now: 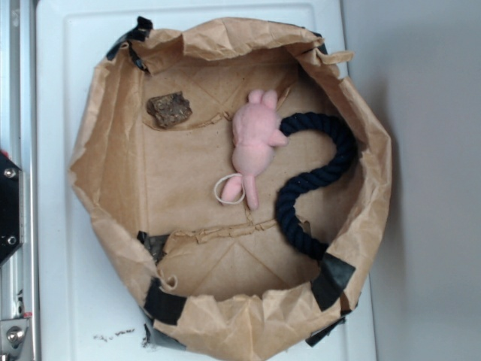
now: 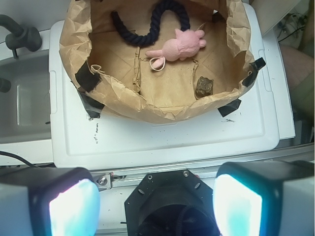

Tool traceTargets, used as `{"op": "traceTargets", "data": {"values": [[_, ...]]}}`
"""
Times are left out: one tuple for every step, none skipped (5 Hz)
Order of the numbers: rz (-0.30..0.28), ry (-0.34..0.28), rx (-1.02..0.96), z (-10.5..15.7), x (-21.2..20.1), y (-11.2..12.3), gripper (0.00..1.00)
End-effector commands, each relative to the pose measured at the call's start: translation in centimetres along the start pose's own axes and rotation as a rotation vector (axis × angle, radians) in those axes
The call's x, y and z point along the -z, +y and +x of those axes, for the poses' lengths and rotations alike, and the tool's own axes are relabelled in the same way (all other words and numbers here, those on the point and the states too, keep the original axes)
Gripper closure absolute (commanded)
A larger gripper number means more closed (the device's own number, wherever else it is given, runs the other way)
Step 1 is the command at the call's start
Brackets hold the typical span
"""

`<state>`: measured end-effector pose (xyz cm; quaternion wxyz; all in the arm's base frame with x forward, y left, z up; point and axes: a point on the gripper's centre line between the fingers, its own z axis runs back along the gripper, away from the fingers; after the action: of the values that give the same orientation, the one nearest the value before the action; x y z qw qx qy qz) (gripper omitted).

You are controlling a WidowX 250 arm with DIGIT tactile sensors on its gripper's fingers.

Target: Grab the rock.

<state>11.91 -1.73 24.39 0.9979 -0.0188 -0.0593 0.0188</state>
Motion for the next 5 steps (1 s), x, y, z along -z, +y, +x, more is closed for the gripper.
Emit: {"op": "traceTargets", "data": {"values": [[0.0, 0.0, 0.0, 0.0, 0.0, 0.0, 0.0], [0.019, 0.04, -0.007, 4.7, 0.9, -1.1, 0.0], [0.008, 0.029, 0.036, 8.8, 1.9, -2.2, 0.0], [-0.015, 0.004, 0.155, 10.4, 2.3, -2.7, 0.0], [-0.015, 0.004, 0.155, 10.4, 2.3, -2.7, 0.0]]}}
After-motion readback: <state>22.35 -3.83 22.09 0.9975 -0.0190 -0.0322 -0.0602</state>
